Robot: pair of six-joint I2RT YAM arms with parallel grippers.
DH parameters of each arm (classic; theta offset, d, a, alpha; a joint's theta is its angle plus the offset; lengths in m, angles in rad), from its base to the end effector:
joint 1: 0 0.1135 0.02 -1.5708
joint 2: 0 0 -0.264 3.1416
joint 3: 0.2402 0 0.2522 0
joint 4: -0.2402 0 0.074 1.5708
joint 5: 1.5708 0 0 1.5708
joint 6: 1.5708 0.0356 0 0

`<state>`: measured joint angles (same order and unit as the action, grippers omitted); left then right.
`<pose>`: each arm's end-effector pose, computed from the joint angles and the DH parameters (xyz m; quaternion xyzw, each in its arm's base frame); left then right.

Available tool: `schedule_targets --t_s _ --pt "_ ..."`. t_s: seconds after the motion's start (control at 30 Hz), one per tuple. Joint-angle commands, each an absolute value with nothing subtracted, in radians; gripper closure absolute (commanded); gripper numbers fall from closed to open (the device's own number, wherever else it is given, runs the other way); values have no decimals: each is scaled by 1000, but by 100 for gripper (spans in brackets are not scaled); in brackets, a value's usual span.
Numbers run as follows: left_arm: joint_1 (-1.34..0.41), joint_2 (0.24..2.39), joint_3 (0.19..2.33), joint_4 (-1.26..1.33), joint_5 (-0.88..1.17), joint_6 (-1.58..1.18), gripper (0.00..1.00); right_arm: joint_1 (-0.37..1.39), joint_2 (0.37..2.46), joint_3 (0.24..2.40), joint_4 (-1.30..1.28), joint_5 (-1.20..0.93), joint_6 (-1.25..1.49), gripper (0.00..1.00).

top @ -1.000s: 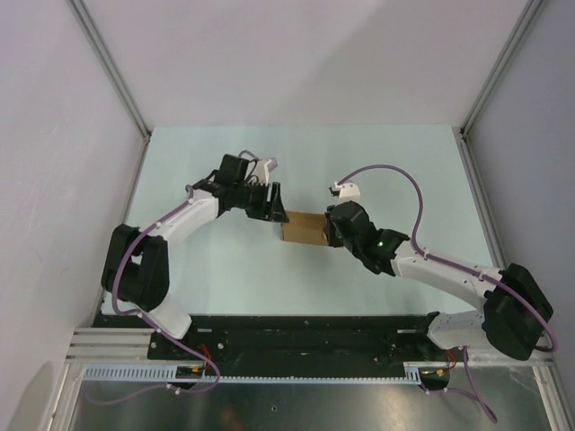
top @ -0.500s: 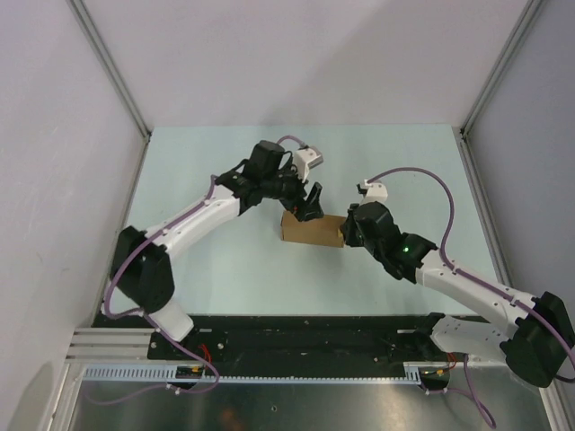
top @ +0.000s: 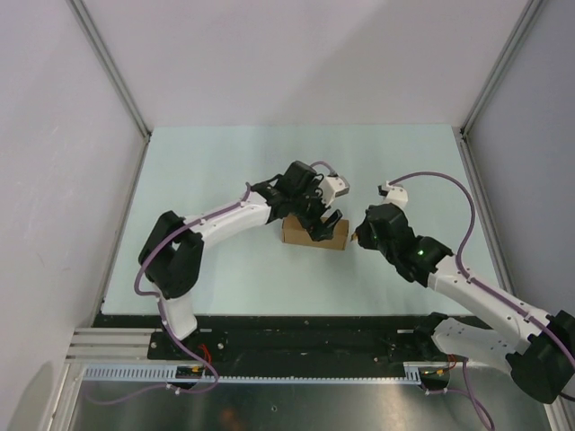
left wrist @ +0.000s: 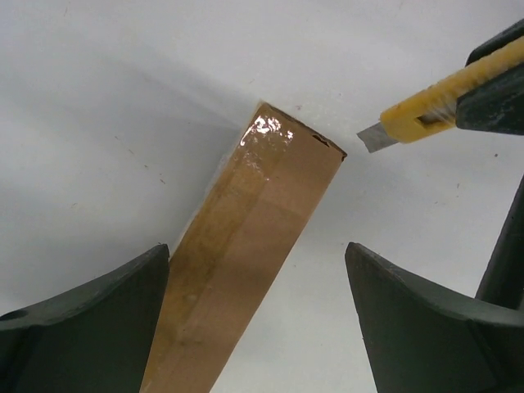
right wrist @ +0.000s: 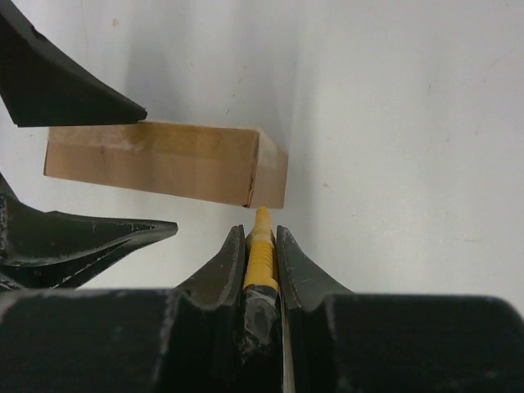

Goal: Unpack the express box

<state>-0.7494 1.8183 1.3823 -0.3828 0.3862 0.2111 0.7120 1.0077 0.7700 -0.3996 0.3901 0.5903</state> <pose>0.2875 -0.2858 0.2423 0.4842 0.7770 -0.2679 0.2999 0.1733 0.1317 0.2737 0.0338 0.8798 0.1299 0.4560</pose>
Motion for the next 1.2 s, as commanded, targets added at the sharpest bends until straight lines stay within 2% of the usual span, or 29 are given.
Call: schedule_targets --t_s 0.0,0.23,0.53,0.6,1.0,1.17 --pt "-764 1844 1388 -376 362 307 8 695 982 764 -416 414 611 100" --pt "-790 1891 1388 -374 221 316 10 667 980 756 -410 399 604 100" --pt "-801 1858 1353 -374 152 288 25 631 968 747 -384 396 606 100" --pt "-799 1848 1335 -374 141 273 29 624 977 747 -351 394 604 100" --pt "-805 1850 1298 -365 127 278 34 575 1069 712 -28 353 588 100" --pt "-810 1862 1284 -353 117 288 42 532 1080 687 84 295 584 100"
